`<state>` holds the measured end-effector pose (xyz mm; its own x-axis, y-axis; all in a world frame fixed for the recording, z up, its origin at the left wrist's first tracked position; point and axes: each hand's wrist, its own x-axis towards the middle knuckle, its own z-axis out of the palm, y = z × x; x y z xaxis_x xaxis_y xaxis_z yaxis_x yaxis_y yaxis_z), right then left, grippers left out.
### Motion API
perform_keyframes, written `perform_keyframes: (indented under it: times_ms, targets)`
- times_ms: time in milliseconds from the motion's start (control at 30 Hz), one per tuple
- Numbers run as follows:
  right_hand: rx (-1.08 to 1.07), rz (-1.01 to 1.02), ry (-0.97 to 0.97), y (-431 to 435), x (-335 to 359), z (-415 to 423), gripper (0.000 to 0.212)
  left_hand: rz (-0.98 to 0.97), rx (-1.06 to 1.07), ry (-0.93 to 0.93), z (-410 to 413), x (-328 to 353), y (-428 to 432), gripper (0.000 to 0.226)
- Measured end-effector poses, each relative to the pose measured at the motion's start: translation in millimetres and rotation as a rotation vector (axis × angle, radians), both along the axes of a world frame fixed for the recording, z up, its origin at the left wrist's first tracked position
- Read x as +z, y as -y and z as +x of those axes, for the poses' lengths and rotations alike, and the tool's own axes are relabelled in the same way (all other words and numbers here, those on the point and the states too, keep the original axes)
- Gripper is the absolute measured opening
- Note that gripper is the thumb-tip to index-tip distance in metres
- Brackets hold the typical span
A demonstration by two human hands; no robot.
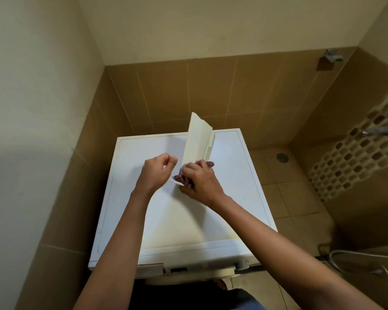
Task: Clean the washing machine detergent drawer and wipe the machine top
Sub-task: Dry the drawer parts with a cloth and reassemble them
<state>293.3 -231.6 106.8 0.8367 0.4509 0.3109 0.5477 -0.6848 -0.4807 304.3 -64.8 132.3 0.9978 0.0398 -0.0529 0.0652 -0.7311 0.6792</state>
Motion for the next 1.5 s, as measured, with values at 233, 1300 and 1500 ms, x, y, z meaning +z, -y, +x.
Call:
perform_keyframes:
  times_ms: [233,1300,1500]
  targets:
    - [-0.094,0.119,-0.237,-6,17,11,0.035,-0.169,0.063,0.056,-10,-18,12,0.027]
    - [-0.54,1.457,-0.985,17,1,-6,0.018,-0.722,0.65,-0.223,19,-24,34,0.04]
    - [-0.221,0.676,-0.459,-29,-27,-65,0.026,-0.604,0.748,-0.149,20,-29,29,0.041]
